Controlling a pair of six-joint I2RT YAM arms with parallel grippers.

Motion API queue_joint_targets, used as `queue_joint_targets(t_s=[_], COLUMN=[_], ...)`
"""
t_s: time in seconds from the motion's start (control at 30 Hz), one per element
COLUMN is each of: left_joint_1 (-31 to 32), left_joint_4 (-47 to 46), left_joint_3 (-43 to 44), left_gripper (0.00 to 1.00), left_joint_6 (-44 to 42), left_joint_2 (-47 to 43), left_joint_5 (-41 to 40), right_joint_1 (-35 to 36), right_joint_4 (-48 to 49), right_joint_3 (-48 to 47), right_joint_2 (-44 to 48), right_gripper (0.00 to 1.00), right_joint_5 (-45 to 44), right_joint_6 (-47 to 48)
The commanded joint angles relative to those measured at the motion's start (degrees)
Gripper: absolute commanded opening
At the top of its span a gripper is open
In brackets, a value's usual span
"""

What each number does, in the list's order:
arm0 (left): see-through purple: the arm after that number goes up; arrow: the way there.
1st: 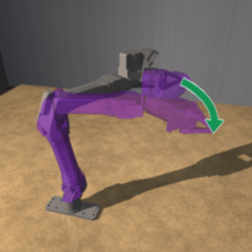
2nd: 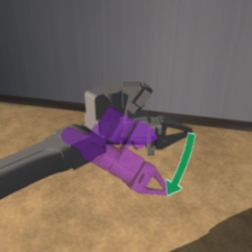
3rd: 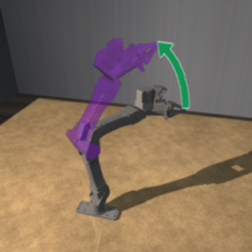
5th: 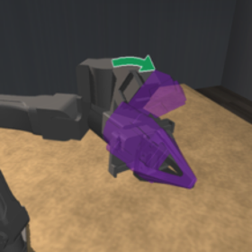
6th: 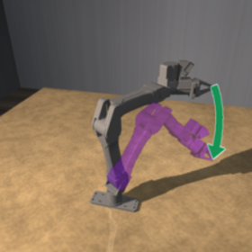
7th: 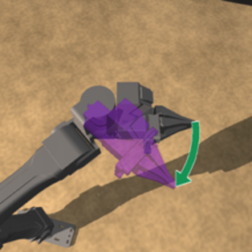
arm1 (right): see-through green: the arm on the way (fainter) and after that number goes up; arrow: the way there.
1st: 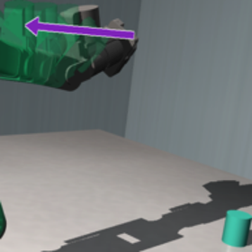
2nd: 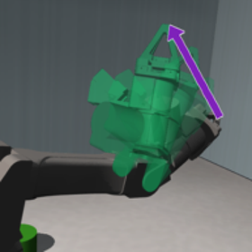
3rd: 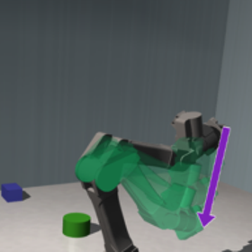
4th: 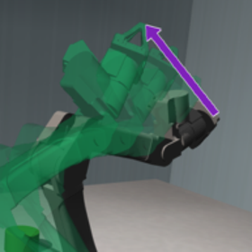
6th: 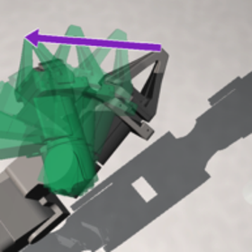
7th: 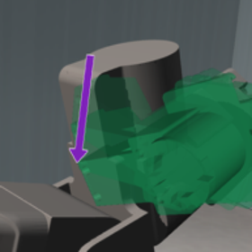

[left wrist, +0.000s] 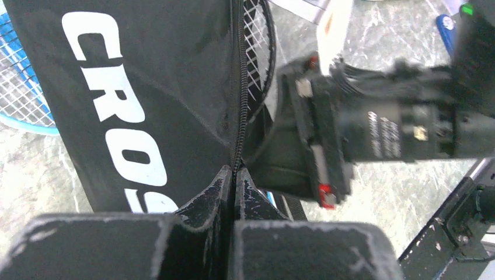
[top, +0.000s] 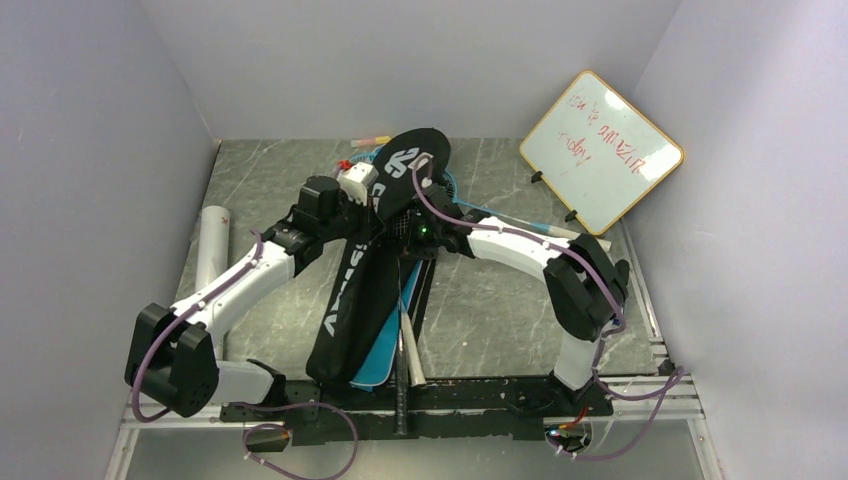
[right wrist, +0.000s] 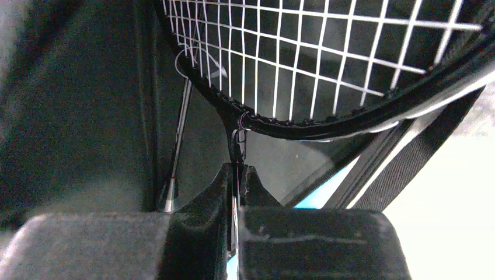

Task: Pack up the badminton gear
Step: Place the racket in the racket bag.

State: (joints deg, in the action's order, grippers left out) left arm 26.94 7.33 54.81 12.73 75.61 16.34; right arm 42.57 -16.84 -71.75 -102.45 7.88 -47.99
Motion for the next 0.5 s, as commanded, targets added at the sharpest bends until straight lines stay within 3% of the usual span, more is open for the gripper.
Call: queue_joint_targets(t_s=[0.0, 0.23, 0.47], left_joint_1=[0.20, 0.31, 0.39], left_joint_4=[-1.78, 2.78, 5.47], left_joint_3=[2.84, 2.70, 0.10], left_gripper=[0.05, 0.05, 0.05], left_joint_6=[0.28, 1.28, 4.40], left_joint_2=[-1.89, -4.17, -6.37], left_joint_5=[7.08, 10.29, 9.97], right_joint_1=[-2.70, -3.76, -4.50], right_joint_4=[10.03, 17.81, 27.93], right_joint_3=[-3.36, -1.47, 6.76], right_joint_2=[-1.74, -0.95, 3.73], right_gripper=[0.00, 0.00, 0.00], right_joint_5=[0.26, -4.36, -11.88], right_joint_6=[-2.40, -7.28, -13.69])
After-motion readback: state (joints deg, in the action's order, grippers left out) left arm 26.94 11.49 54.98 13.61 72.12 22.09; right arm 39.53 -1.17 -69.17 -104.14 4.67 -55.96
